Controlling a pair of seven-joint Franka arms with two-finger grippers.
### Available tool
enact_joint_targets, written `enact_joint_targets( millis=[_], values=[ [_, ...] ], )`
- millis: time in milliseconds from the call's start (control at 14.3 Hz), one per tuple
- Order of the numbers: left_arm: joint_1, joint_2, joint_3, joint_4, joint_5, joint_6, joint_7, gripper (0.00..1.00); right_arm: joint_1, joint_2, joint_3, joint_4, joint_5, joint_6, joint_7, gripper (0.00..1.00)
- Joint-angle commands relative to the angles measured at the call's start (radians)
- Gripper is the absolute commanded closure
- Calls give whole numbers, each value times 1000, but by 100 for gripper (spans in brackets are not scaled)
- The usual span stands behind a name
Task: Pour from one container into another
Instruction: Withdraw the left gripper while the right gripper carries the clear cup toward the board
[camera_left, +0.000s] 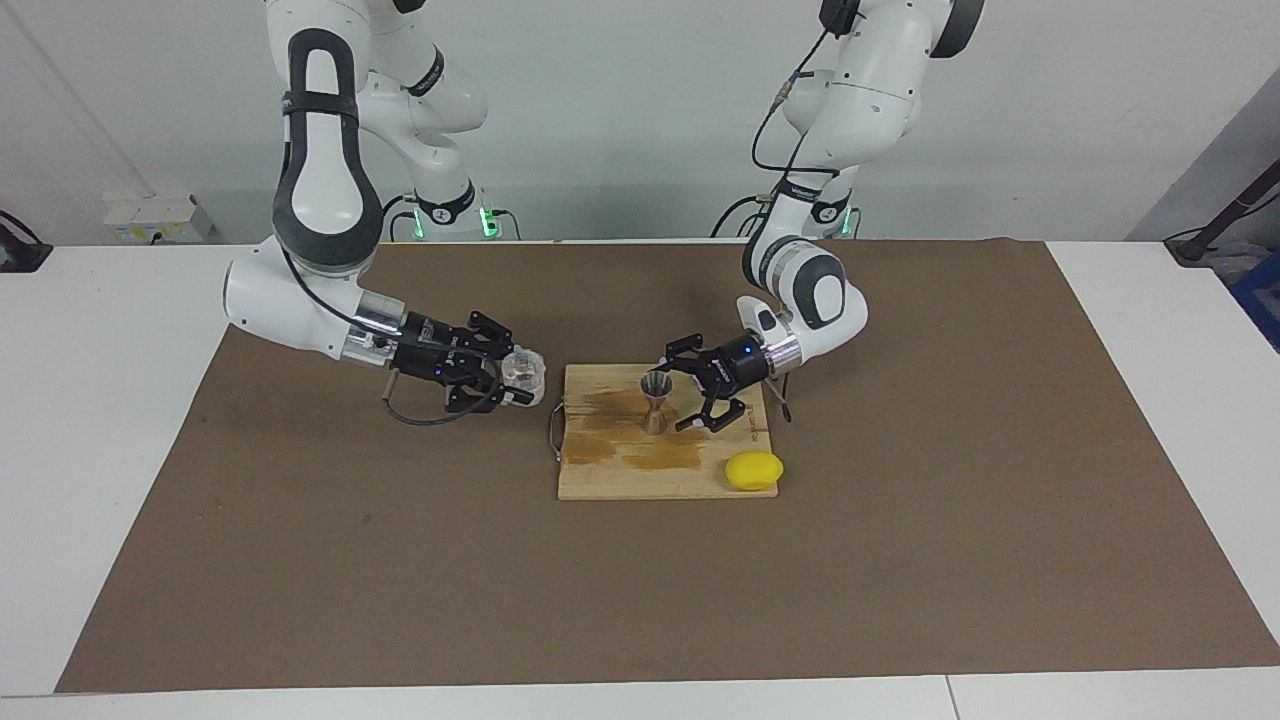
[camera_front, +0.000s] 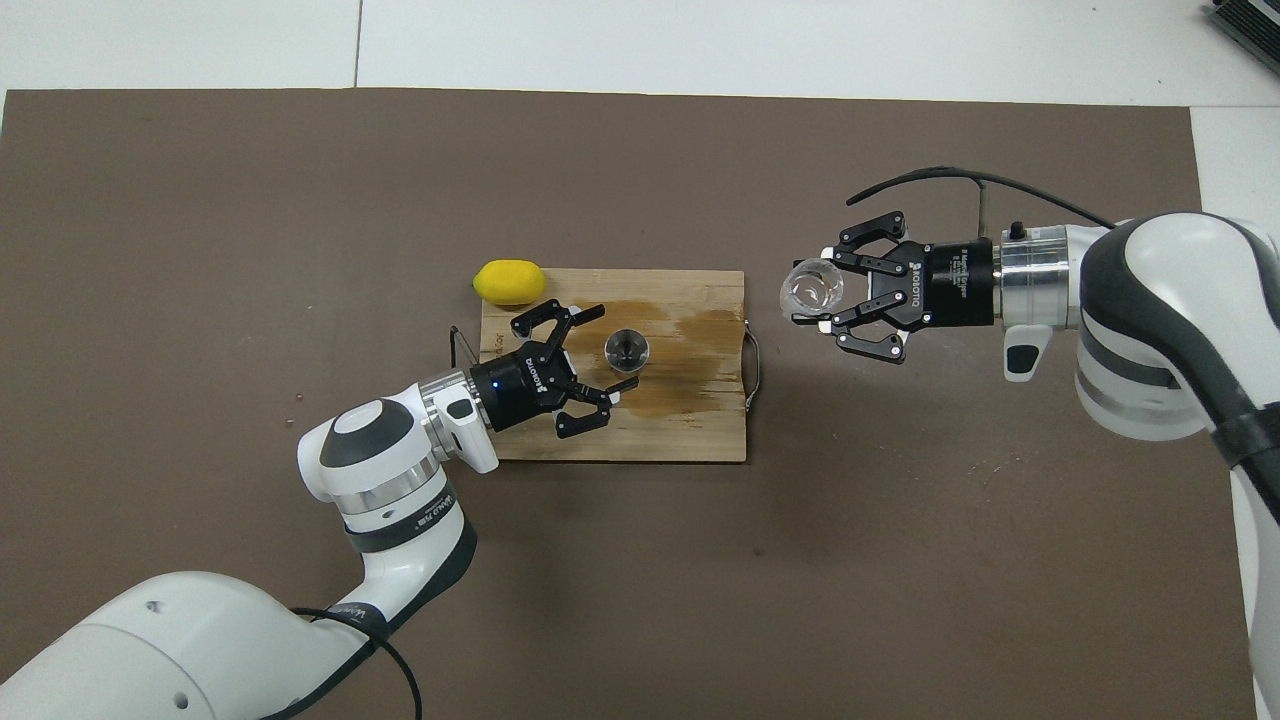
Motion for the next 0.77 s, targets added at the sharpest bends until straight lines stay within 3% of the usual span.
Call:
enact_joint_targets(
  millis=[0, 489, 699],
  values=[
    [-5, -59, 5, -71, 6, -19, 19, 0, -12, -29, 5, -24, -12, 10, 18, 100],
    [7, -110, 8, -160, 7, -57, 16, 0, -10, -31, 4, -27, -12, 12, 20, 100],
    [65, -149, 8, -211, 74, -81, 13, 0, 19, -29, 4, -26, -24, 44, 21, 100]
  ],
)
